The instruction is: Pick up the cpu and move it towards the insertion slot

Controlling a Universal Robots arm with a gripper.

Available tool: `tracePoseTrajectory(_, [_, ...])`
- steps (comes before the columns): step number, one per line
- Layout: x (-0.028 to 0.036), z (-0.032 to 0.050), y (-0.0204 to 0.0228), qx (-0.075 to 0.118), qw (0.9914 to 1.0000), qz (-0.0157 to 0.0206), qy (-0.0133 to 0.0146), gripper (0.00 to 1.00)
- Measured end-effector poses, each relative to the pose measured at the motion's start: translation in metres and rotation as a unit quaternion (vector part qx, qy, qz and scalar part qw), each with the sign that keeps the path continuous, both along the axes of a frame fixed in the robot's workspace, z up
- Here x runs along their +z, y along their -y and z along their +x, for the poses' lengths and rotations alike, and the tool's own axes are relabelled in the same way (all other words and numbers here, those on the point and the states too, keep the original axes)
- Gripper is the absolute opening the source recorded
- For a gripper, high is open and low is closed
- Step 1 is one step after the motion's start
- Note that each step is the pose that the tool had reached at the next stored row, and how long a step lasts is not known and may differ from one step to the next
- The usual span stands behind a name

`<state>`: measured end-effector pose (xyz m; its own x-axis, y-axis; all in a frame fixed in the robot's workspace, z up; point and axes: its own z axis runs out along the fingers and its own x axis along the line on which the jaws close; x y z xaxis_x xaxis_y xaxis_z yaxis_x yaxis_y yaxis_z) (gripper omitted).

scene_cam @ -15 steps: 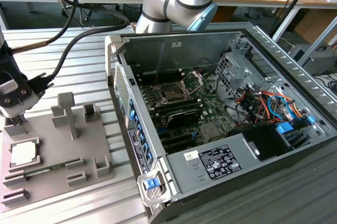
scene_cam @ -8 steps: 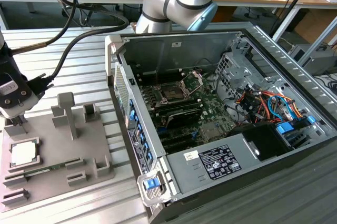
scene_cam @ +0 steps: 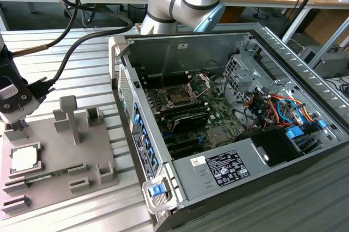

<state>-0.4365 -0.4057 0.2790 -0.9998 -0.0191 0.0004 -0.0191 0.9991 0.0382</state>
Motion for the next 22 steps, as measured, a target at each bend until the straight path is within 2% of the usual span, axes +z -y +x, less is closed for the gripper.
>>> tracePoseTrajectory(22, [-0.0046, -0.002, 0.0003, 0.0, 1.0, 0.0, 0.0, 0.11])
